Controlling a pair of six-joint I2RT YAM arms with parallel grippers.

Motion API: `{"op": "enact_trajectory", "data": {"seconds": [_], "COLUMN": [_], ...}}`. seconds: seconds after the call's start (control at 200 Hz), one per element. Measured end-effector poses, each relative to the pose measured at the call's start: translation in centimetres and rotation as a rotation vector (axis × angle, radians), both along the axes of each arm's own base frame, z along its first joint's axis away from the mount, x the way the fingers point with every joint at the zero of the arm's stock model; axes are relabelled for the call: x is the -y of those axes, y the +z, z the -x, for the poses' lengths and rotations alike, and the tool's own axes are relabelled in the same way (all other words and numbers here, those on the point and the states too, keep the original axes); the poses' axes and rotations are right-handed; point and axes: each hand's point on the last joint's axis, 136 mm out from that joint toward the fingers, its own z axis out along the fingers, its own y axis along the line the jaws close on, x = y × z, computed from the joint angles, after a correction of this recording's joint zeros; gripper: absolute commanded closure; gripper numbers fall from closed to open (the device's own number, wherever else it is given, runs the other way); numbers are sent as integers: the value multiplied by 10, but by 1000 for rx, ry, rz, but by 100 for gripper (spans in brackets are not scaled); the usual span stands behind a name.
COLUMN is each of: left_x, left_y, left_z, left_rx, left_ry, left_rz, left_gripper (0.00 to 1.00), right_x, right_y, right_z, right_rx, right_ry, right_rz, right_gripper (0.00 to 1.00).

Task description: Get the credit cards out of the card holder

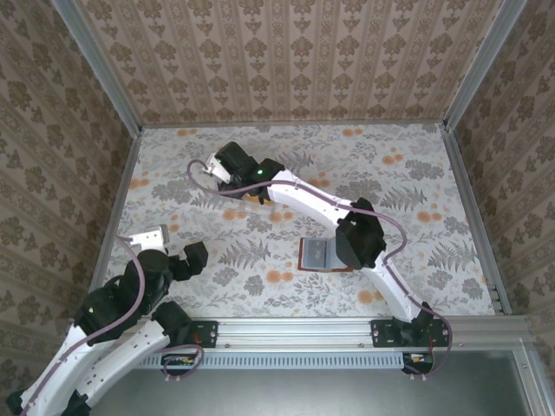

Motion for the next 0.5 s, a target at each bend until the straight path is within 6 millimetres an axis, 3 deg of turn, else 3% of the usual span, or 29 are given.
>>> {"op": "enact_trajectory", "data": {"seconds": [0.275,0.395,0.5], "left_x": [14,24,35], "left_y": [-3,-10,-18], "left_z": [-2,-5,-10], "left_rx": [-21,-48,-69], "left_ry": [-43,-66,-88], "left_rz": [22,19,21], "left_gripper": [0,0,0], "right_x": [47,92,133], "right_y": [31,31,19], "right_z": [15,12,24], "right_rx": [-87,-164,-235], "right_ry": [-182,-330,-450], "right_rz": [-220,-345,-422], "right_gripper": [35,27,16]}}
